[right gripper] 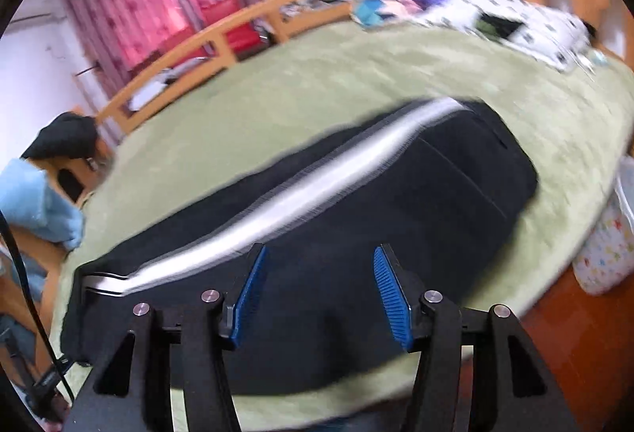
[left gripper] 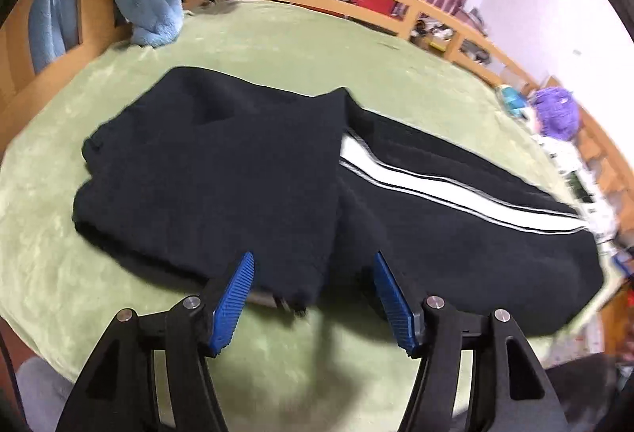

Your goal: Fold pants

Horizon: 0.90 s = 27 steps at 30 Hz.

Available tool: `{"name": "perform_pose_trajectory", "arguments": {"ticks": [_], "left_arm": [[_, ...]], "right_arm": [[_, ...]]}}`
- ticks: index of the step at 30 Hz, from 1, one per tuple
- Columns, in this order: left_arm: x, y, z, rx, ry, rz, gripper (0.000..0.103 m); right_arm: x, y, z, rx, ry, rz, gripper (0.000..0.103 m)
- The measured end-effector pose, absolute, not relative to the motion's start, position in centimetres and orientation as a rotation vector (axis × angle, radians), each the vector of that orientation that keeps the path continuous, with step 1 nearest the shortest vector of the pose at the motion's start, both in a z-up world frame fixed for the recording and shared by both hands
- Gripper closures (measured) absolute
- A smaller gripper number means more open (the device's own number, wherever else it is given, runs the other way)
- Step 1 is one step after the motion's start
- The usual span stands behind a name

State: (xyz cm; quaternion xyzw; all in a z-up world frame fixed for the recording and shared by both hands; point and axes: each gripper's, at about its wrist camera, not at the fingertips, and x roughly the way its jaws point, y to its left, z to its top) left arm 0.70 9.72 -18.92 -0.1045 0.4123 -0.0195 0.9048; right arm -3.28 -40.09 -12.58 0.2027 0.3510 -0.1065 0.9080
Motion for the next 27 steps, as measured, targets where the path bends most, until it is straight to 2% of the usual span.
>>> {"name": "perform_pose_trajectory", "arguments": {"ticks": [1,2,3,6,10,13,19,23,24,25,27], "left_arm": [[1.3,9.6,-19.4,-0.181,0.867,-0.014,0.043],[1.8,9.4,-19.8,-0.150,0.879,0.002,0.058],[2.5,9.3,-19.9,-0.128,0.881,-0.001,0.081],[3.1,10.4,-18.7,-0.156,0.846,-0.047,0.095],[4.4,12.4,-14.2,-0.078,0.723,0.029,0.096],[7.5,15.5,-11.4,-0.129,0.672,0.057,0.096],[14.4,19.0,-10.4,-0.136,0.640,0.147,0.096],[17.3,20.8,-12.8,-0.159,0.739,0.223,0.092],[17.6,21.0,-13.3,-0.148,0.758,0.225,0.086],[17.6,21.1,-13.7,-0.132,0.766,0.232,0.077],[16.7,21.4,-13.7,-0.122,0.744,0.236,0.038]], "right_arm": [[-2.7,-39.3,-12.0,0.404,0.710,-0.199,0.042],[-2.4,-38.7,-11.8,0.395,0.698,-0.185,0.040],[-1.7,-37.8,-11.4,0.378,0.683,-0.164,0.039],[-0.3,-36.2,-11.5,0.331,0.668,-0.141,0.039],[2.0,-34.8,-13.4,0.295,0.713,-0.142,0.039],[2.9,-34.9,-13.9,0.312,0.730,-0.135,0.039],[3.9,-35.7,-14.4,0.335,0.729,-0.175,0.039],[4.8,-35.2,-15.1,0.273,0.764,-0.209,0.039],[5.1,-34.9,-15.4,0.259,0.779,-0.207,0.039],[5.4,-34.6,-15.6,0.247,0.795,-0.203,0.039],[6.1,-33.8,-16.2,0.225,0.827,-0.188,0.039]]}}
